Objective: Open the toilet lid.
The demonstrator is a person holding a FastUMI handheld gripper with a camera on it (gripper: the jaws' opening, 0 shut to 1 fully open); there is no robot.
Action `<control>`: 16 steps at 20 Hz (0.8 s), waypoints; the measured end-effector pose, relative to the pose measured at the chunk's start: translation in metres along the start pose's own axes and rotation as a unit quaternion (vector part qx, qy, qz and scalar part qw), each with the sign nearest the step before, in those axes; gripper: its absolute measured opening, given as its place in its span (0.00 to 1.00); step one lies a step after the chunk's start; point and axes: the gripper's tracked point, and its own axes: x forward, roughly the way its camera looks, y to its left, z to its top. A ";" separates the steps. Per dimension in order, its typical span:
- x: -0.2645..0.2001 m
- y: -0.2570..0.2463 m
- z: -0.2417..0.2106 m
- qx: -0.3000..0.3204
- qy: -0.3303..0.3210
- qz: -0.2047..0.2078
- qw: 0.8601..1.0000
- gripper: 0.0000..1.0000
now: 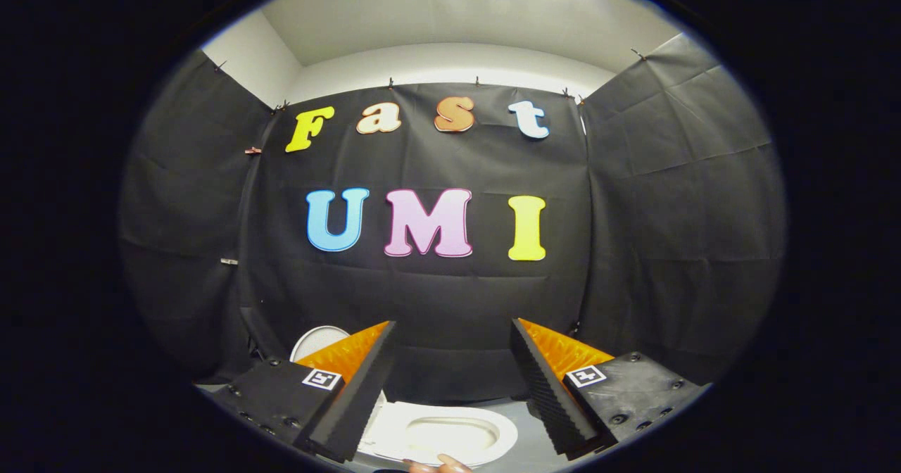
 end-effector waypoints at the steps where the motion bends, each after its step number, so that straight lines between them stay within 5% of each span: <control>1: -0.003 -0.008 0.003 -0.001 -0.005 -0.003 1.000 1.00; 16: -0.009 -0.027 0.000 0.008 0.004 0.025 1.000 1.00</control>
